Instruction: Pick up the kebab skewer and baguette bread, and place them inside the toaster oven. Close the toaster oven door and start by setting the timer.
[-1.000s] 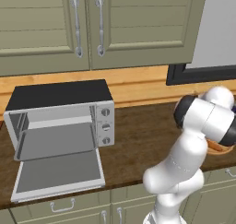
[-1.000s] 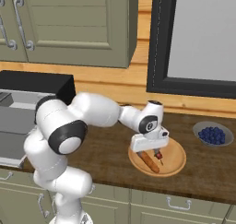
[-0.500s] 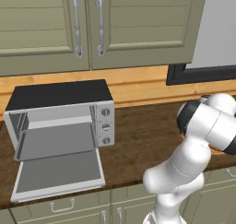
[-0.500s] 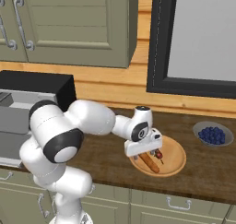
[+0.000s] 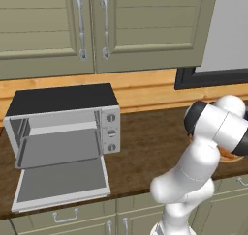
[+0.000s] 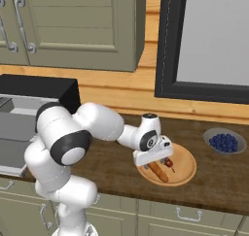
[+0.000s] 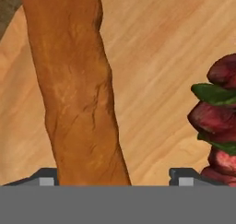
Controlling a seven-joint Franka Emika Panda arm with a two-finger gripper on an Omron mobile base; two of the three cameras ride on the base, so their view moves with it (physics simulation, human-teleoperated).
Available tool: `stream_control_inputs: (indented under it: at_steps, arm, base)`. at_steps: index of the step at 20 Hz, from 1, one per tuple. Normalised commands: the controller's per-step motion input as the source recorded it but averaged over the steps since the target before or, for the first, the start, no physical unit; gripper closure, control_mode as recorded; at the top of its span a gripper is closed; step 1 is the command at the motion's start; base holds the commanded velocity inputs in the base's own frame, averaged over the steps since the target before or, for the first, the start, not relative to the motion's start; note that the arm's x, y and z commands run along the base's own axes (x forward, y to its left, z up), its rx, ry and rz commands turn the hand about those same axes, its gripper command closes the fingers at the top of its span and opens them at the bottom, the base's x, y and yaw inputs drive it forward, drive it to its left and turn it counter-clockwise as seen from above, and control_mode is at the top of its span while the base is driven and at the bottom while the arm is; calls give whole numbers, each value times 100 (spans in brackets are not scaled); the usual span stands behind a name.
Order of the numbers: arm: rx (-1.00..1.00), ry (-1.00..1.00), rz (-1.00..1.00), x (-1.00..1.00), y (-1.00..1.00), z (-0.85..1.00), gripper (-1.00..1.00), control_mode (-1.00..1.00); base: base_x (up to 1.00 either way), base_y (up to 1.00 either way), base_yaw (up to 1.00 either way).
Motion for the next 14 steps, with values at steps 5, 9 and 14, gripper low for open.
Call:
stream_control_inputs:
  at_steps: [5,9,14]
  arm:
    - [0,-8,4,-16,-2,-10,100,-100]
    - [0,-19,16,-28,52,71,100,-100]
    - [-7,-12,26,-42,100,100,100,-100]
  base:
    - [0,0,0]
    - [0,0,0]
    - [0,0,0]
